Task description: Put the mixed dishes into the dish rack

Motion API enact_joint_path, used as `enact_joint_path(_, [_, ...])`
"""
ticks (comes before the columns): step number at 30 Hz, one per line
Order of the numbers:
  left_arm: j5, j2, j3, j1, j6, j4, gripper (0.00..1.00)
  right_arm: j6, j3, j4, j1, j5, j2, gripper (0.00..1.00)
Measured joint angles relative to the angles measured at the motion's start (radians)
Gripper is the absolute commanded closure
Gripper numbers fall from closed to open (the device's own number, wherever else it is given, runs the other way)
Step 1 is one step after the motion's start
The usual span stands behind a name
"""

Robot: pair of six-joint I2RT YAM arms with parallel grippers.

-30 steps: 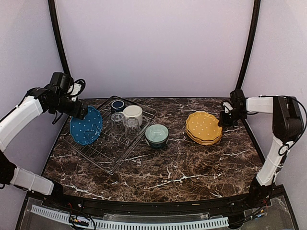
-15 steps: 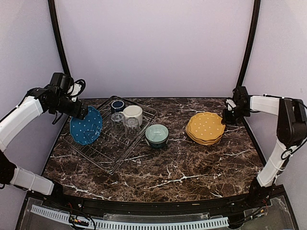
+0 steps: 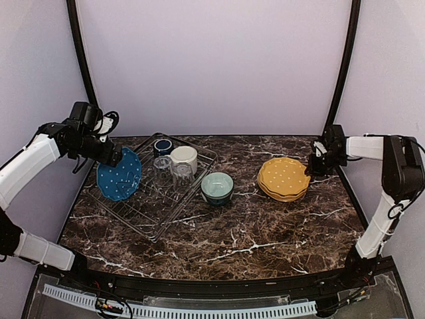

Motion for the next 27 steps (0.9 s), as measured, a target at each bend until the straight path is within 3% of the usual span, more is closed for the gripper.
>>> enact_joint_path(7, [0.001, 0.0, 0.0, 0.0, 0.0, 0.0, 0.07, -0.004, -0.007, 0.019, -0.003, -0.043, 0.024, 0.89])
enact_joint_path(11, [0.002, 0.0, 0.0, 0.0, 0.0, 0.0, 0.07, -0.001, -0.008, 0.03, -0.008, -0.053, 0.027, 1.0])
enact_joint_path(27, [0.053, -0.002, 0.0, 0.0, -0.047, 0.021, 0.01, 0.021, -0.019, 0.038, -0.019, -0.091, 0.003, 1.0])
